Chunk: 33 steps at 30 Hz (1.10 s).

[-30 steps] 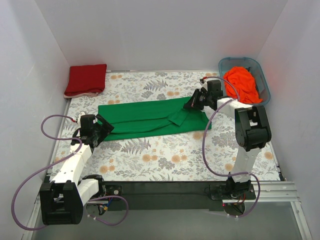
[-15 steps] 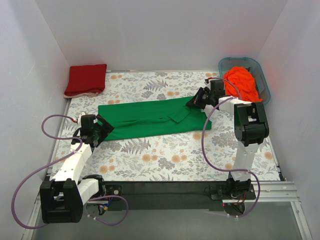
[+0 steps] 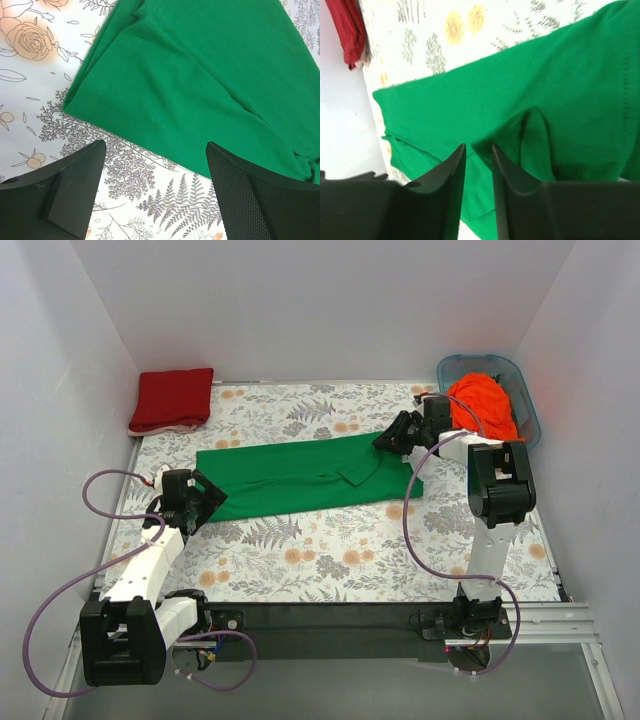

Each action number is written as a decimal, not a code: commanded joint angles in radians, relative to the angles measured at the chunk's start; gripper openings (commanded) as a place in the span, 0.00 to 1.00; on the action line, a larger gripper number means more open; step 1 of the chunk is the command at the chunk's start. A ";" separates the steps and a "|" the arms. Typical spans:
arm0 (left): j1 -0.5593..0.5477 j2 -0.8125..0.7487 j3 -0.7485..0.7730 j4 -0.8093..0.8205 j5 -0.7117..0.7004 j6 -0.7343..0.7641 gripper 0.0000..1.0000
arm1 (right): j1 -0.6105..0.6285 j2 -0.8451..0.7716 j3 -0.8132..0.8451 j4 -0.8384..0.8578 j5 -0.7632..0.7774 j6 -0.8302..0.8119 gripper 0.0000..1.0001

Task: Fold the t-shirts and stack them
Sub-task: Fold the tshirt

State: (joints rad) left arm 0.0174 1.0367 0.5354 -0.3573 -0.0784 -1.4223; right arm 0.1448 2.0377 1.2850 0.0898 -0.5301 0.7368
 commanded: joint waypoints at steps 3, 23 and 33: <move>-0.004 -0.026 0.005 -0.043 -0.066 -0.018 0.80 | -0.024 -0.053 0.010 0.041 0.011 -0.051 0.43; 0.007 0.364 0.205 0.027 -0.138 -0.109 0.50 | -0.169 -0.332 -0.510 0.027 0.094 -0.208 0.40; 0.018 0.284 0.088 -0.227 -0.202 -0.224 0.43 | -0.271 -0.353 -0.587 0.021 0.108 -0.212 0.39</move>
State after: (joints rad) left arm 0.0250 1.3983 0.6842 -0.4168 -0.2119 -1.6051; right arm -0.0917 1.6993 0.7326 0.1604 -0.5167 0.5720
